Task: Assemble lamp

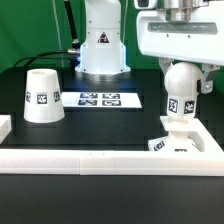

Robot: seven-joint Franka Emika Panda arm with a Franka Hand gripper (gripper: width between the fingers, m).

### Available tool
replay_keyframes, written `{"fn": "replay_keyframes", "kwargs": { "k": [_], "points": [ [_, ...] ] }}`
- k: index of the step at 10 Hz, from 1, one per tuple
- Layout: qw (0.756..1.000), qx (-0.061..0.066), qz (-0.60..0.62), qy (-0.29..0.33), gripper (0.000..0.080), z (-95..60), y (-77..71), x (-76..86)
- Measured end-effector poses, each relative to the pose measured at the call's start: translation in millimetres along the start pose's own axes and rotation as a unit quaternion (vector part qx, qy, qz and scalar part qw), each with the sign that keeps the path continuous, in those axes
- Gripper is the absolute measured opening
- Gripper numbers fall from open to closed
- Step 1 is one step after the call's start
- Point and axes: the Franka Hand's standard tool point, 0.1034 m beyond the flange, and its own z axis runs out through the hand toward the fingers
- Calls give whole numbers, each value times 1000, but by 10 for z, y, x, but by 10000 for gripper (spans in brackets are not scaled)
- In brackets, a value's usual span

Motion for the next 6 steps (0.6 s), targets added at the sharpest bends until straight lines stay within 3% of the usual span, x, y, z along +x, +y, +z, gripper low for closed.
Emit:
{"fn": "replay_keyframes", "kwargs": {
  "k": [2,3,6],
  "points": [
    [1000,0,-16,0,579,1,-1,-4],
    [999,0,-40,0,669,1,0,-3],
    [984,0,-178,1,698,1,0,0]
  ]
}}
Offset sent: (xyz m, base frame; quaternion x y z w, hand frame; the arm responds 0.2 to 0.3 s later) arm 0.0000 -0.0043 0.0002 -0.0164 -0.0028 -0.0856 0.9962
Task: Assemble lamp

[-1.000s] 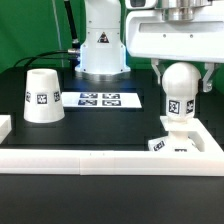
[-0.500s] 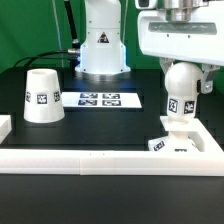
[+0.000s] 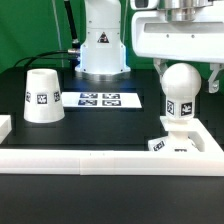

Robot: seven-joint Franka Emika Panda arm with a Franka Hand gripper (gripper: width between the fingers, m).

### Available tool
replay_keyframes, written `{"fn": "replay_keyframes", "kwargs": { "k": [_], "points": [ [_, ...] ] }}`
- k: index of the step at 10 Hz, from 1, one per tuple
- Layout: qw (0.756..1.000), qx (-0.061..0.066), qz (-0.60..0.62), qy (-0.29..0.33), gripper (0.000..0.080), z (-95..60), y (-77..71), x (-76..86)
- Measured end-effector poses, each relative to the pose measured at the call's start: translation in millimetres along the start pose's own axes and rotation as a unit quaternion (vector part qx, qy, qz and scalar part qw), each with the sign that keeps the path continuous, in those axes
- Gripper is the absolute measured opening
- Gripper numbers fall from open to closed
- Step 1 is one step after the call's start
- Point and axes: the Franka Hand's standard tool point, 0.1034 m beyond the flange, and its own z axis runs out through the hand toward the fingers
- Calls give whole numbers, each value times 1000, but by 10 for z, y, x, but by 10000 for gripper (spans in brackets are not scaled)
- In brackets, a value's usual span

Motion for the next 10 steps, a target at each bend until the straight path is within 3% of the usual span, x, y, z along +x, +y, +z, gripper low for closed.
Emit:
{"fn": "replay_keyframes", "kwargs": {
  "k": [4,7,10],
  "points": [
    [983,0,-182,0,699,4,24,41],
    [948,-2,-319,-1,699,27,47,64],
    [895,-5,-445,-5,699,24,20,104]
  ]
}}
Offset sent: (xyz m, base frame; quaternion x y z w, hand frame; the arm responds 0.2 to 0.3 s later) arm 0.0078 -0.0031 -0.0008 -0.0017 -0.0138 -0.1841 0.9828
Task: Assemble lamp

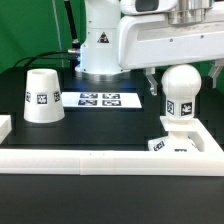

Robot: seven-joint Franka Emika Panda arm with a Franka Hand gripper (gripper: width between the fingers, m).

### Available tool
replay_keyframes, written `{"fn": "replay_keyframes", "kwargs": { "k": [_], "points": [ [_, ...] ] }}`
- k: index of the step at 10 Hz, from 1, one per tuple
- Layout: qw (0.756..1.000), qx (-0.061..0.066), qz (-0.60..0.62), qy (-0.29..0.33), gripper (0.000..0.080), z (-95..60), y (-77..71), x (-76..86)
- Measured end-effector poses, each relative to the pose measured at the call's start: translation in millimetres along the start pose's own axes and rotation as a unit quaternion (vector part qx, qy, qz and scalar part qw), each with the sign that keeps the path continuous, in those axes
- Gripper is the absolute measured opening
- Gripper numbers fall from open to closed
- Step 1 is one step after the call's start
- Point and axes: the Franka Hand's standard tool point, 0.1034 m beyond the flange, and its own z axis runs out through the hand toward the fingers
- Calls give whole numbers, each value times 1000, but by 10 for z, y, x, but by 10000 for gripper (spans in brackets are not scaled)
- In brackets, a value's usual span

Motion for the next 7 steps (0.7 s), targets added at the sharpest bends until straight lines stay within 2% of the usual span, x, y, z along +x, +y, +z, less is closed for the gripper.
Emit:
{"fn": "replay_keyframes", "kwargs": {
  "k": [5,7],
  "points": [
    [986,-3,-165,-2,699,-28,4,82],
    [972,-12,-234,-4,699,-29,17,85]
  ]
}}
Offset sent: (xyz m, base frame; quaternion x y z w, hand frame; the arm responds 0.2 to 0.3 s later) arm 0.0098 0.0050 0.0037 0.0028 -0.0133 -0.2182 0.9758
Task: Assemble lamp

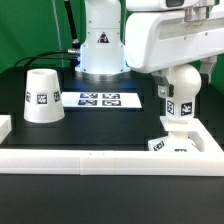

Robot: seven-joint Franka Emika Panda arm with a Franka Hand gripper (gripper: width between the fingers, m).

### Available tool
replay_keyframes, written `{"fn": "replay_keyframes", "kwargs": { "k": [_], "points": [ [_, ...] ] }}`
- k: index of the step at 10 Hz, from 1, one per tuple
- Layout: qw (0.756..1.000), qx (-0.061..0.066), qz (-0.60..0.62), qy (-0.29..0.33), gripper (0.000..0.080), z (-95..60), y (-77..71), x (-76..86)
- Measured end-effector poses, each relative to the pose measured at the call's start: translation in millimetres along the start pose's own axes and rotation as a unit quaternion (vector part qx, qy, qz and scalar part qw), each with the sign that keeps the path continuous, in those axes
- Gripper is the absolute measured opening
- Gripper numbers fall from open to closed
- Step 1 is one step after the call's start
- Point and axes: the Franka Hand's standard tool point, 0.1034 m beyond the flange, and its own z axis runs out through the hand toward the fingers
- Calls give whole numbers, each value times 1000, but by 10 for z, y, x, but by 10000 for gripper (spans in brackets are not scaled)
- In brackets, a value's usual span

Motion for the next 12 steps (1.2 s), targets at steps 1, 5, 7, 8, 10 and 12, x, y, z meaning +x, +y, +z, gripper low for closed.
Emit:
{"fn": "replay_keyframes", "kwargs": {
  "k": [1,5,7,8,10,12],
  "points": [
    [1000,-3,-26,-1,699,2,4,-2],
    [999,-5,-54,-3,599,3,31,-21],
    [999,-5,-53,-3,577,3,31,-21],
    [999,-5,-42,-3,577,3,32,-21],
    [1000,-4,-14,-2,577,3,33,-21],
    [996,-6,86,1,577,0,41,-15]
  ]
}}
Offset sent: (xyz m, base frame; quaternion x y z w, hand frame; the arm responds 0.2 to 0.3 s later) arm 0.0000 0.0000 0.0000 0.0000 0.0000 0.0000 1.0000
